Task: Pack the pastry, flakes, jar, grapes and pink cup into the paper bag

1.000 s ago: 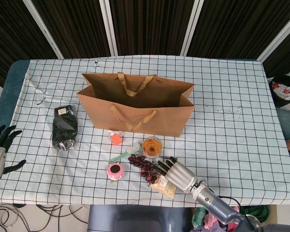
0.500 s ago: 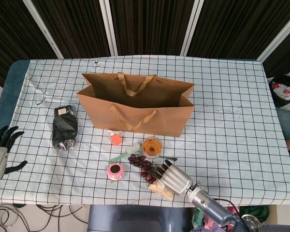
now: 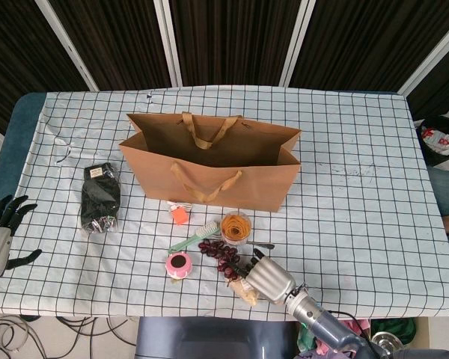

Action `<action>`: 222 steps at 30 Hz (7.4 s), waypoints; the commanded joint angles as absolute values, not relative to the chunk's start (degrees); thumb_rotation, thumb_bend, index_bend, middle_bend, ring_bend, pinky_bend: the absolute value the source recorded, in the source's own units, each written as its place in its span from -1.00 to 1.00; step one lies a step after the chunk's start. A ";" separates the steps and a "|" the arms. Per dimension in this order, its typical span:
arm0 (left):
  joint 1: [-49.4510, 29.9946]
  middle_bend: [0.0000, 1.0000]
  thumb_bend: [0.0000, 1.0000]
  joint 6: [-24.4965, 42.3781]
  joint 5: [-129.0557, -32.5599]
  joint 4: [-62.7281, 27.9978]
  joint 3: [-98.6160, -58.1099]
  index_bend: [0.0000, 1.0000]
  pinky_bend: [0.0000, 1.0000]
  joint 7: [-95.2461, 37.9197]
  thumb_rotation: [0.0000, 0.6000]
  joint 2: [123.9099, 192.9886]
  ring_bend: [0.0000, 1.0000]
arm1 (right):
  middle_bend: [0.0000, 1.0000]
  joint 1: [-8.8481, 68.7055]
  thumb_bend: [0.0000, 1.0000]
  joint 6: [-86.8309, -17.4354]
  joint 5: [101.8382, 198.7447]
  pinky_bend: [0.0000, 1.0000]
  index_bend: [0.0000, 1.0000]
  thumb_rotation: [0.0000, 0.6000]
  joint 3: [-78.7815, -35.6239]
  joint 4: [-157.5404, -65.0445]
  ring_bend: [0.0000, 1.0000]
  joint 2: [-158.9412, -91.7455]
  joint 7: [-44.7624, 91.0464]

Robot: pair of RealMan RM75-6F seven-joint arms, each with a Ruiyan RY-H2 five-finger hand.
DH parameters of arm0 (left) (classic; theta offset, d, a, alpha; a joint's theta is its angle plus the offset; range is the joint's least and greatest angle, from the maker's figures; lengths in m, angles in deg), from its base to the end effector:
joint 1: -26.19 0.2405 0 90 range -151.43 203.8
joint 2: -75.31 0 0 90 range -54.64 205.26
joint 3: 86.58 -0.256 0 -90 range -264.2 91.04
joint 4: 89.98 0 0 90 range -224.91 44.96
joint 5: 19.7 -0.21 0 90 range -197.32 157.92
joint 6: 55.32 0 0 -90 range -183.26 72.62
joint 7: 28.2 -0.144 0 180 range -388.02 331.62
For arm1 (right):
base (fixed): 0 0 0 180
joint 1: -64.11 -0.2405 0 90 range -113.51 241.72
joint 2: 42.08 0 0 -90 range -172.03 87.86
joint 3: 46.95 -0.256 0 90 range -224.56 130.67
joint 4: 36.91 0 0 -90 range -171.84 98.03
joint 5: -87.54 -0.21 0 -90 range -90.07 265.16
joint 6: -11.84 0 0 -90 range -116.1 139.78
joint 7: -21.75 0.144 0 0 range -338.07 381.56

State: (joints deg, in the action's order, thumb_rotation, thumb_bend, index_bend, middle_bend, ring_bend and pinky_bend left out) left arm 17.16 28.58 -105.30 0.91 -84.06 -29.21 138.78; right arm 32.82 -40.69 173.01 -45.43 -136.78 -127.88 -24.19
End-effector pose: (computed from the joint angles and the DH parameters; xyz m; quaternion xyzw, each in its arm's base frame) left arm -0.3055 0.2030 0.1623 -0.6194 -0.3580 -0.3865 0.5820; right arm -0.1458 -0.2128 -0.0407 0.8894 -0.1584 0.2819 0.3231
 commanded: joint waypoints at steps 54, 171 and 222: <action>18.69 -0.82 -0.93 30.69 -105.99 1.88 -83.36 -0.60 -0.79 -26.89 1.00 137.35 -0.97 | 0.19 39.77 -0.08 -69.49 173.11 -0.55 -0.92 1.00 -63.43 -152.93 -0.19 -106.22 -4.58; 19.18 -0.83 -0.93 30.02 -103.72 1.99 -81.72 -0.60 -0.79 -26.10 1.00 136.67 -0.96 | -0.88 12.48 -0.52 -39.01 141.83 -0.62 -0.85 1.00 -53.59 -148.72 -0.76 -115.59 -19.70; 19.01 -0.84 -0.93 29.08 -103.52 2.14 -81.94 -0.60 -0.77 -26.22 1.00 136.39 -0.97 | -0.53 0.52 -0.45 -37.64 132.83 -0.55 -0.71 1.00 -49.14 -133.20 -0.51 -127.97 -25.96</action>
State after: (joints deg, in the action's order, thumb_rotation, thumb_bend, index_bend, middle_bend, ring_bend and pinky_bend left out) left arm 19.01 29.08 -103.52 2.14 -81.94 -26.22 136.40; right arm 0.58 -37.61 132.81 -49.21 -133.26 -127.91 -25.88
